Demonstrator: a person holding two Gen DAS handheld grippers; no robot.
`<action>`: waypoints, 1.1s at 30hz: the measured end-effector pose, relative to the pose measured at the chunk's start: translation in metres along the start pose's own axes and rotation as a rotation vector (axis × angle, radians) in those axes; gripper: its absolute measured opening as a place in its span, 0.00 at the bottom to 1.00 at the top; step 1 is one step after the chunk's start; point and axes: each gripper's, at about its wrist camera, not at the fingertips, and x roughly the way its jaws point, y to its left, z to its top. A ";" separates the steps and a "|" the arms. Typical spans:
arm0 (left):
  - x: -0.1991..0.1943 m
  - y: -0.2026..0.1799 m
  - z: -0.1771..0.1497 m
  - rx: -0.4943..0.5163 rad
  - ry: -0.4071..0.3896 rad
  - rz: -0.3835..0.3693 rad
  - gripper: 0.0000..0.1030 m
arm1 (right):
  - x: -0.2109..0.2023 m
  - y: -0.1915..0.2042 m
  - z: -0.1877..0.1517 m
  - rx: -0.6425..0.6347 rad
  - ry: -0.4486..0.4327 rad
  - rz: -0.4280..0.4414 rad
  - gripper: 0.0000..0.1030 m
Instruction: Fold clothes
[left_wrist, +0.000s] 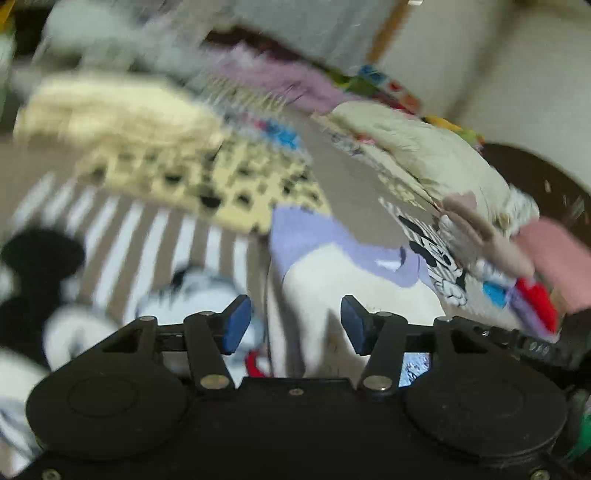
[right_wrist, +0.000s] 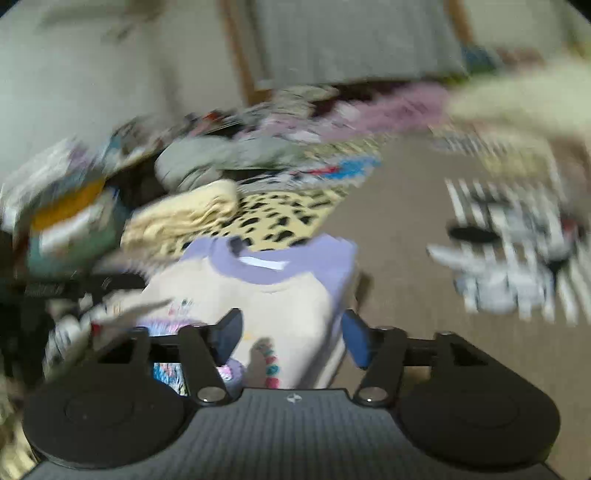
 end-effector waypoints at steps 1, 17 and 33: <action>0.004 0.003 -0.002 -0.029 0.023 -0.011 0.52 | 0.002 -0.006 -0.001 0.057 0.008 0.009 0.63; -0.017 -0.001 -0.024 -0.334 0.034 -0.123 0.14 | 0.024 -0.022 -0.022 0.356 0.036 0.102 0.20; -0.126 -0.002 -0.082 -0.168 0.000 -0.070 0.58 | -0.111 0.040 -0.089 0.311 0.038 0.064 0.68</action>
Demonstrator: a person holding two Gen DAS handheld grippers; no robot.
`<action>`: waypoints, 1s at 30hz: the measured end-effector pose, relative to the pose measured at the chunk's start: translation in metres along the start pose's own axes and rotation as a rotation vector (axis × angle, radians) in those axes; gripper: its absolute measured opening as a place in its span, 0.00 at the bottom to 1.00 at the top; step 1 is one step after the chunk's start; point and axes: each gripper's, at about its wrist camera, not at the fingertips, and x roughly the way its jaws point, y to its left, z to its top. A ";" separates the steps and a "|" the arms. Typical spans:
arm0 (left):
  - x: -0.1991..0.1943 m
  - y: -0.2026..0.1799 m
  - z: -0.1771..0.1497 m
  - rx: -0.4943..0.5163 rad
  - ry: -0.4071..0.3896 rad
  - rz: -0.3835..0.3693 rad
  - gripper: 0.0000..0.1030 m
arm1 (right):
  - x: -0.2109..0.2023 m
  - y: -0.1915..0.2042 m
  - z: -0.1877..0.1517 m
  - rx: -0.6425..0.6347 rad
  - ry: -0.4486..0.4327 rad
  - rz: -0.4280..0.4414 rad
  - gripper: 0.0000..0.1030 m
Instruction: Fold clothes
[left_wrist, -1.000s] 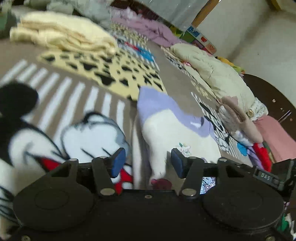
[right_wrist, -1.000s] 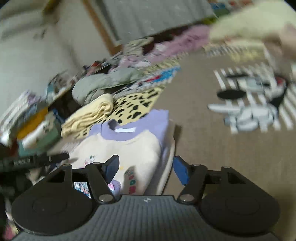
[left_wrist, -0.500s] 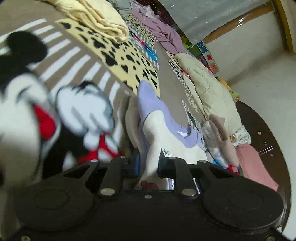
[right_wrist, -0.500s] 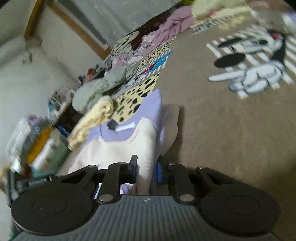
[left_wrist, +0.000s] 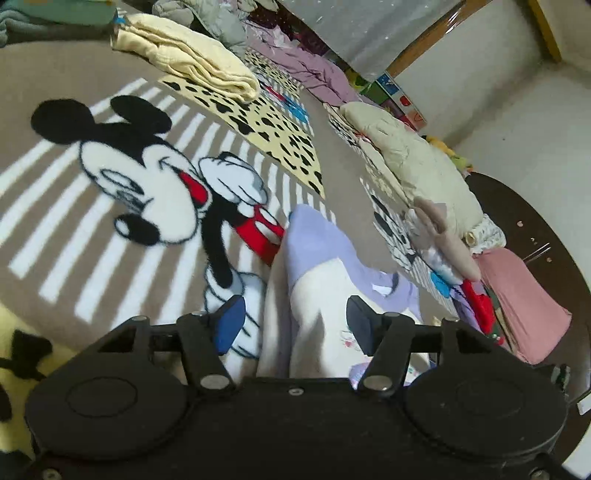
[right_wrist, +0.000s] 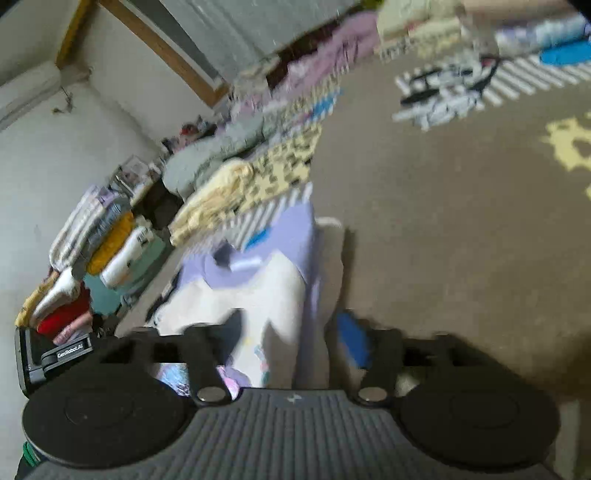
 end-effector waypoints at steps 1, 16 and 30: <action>0.004 0.000 -0.001 0.004 0.003 -0.008 0.58 | 0.001 0.001 0.000 -0.009 -0.009 -0.011 0.68; 0.064 -0.017 -0.014 0.037 0.063 -0.034 0.29 | 0.037 -0.009 -0.017 0.055 -0.005 0.025 0.43; 0.000 -0.010 -0.012 -0.117 -0.011 -0.156 0.18 | 0.014 0.003 -0.015 0.138 -0.040 0.241 0.20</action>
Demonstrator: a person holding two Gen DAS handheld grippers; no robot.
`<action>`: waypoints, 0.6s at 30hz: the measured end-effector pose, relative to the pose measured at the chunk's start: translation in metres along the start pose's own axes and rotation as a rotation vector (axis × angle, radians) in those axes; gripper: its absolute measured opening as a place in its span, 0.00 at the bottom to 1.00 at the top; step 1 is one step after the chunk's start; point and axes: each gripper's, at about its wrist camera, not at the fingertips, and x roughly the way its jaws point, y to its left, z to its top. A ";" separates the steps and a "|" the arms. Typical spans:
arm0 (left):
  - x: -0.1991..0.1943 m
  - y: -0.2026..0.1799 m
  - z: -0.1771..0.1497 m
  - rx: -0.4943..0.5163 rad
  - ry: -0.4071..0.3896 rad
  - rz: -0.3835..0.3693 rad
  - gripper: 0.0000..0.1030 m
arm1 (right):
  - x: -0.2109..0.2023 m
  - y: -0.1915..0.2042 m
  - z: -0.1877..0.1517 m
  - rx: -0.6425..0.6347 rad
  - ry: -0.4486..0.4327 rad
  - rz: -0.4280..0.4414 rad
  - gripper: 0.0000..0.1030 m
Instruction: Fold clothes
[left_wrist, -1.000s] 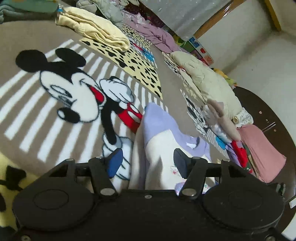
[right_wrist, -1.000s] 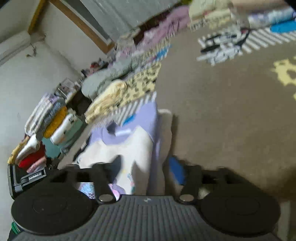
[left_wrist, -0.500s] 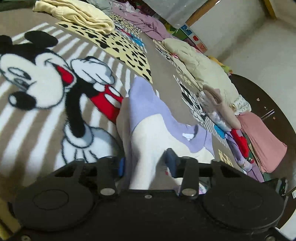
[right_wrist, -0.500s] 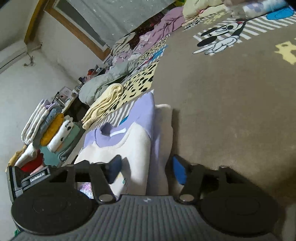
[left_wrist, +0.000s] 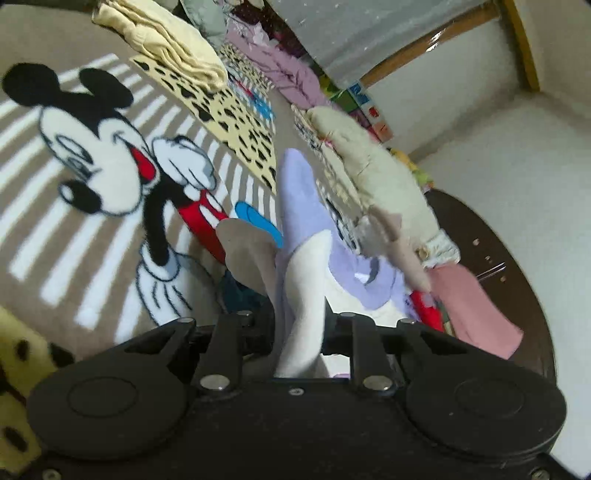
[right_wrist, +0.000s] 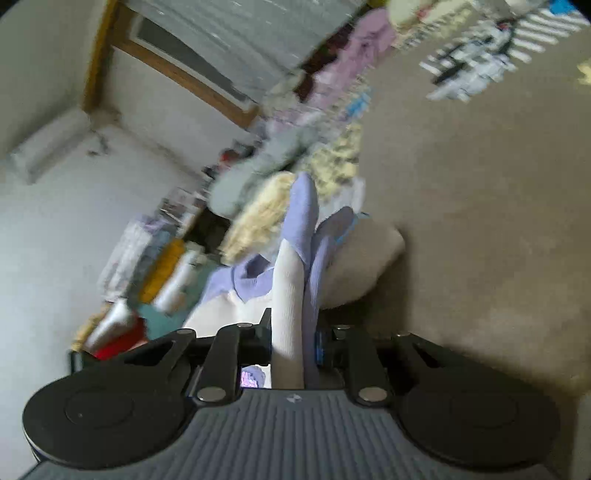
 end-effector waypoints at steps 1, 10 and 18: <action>-0.002 0.003 0.000 -0.015 0.001 0.006 0.18 | -0.002 0.003 -0.001 0.006 0.000 0.017 0.20; -0.028 0.033 0.030 -0.140 -0.089 -0.008 0.18 | 0.030 0.017 -0.005 -0.046 0.080 0.046 0.20; -0.035 0.026 0.128 -0.131 -0.246 -0.017 0.18 | 0.105 0.066 0.057 -0.119 0.081 0.149 0.20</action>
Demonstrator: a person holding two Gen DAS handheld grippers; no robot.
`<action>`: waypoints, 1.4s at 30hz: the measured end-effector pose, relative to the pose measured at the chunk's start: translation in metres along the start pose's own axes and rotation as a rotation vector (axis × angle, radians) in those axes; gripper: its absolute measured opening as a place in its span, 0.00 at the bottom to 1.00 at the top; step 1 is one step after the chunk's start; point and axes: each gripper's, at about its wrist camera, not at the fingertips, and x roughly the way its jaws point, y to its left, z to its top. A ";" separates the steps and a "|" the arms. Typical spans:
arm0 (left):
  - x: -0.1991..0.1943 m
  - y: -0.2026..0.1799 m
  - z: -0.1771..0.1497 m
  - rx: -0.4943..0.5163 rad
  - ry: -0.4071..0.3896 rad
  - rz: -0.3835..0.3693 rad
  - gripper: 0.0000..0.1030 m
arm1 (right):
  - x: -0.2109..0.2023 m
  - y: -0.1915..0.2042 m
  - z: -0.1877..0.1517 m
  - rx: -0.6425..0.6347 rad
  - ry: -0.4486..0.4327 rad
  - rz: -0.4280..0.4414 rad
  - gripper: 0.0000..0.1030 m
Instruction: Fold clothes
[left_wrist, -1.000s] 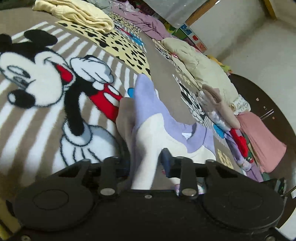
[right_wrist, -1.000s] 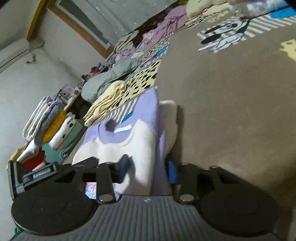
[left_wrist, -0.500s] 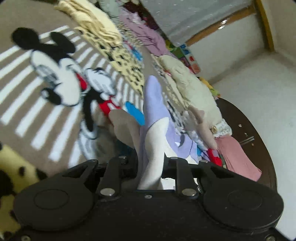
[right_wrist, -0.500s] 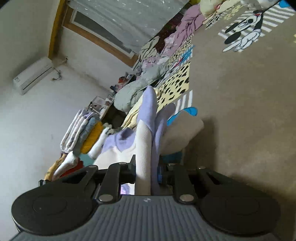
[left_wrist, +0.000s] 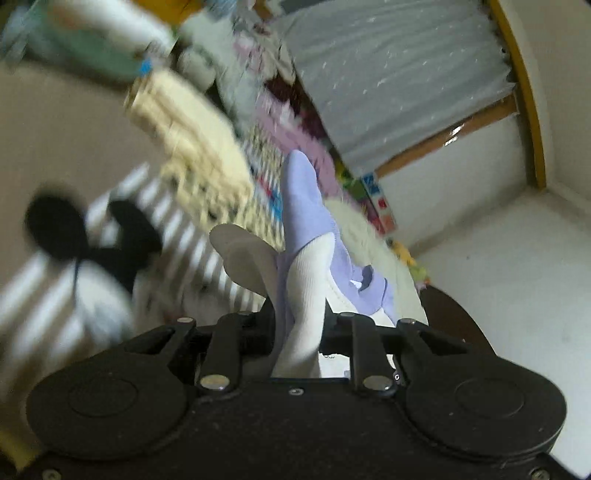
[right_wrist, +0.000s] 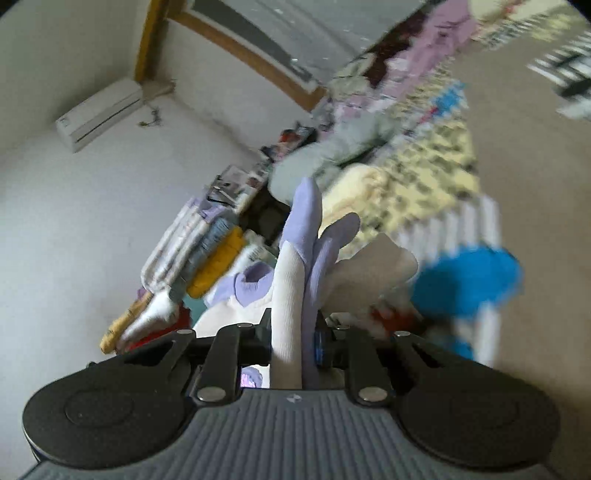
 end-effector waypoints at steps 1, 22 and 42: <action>0.004 -0.003 0.012 0.013 -0.016 0.000 0.18 | 0.011 0.003 0.012 -0.015 0.000 0.006 0.20; 0.146 0.051 0.170 -0.034 -0.287 0.019 0.21 | 0.240 -0.010 0.196 -0.136 -0.064 0.115 0.20; 0.106 -0.007 0.054 0.480 -0.156 0.517 0.91 | 0.182 -0.065 0.114 -0.116 -0.067 -0.184 0.60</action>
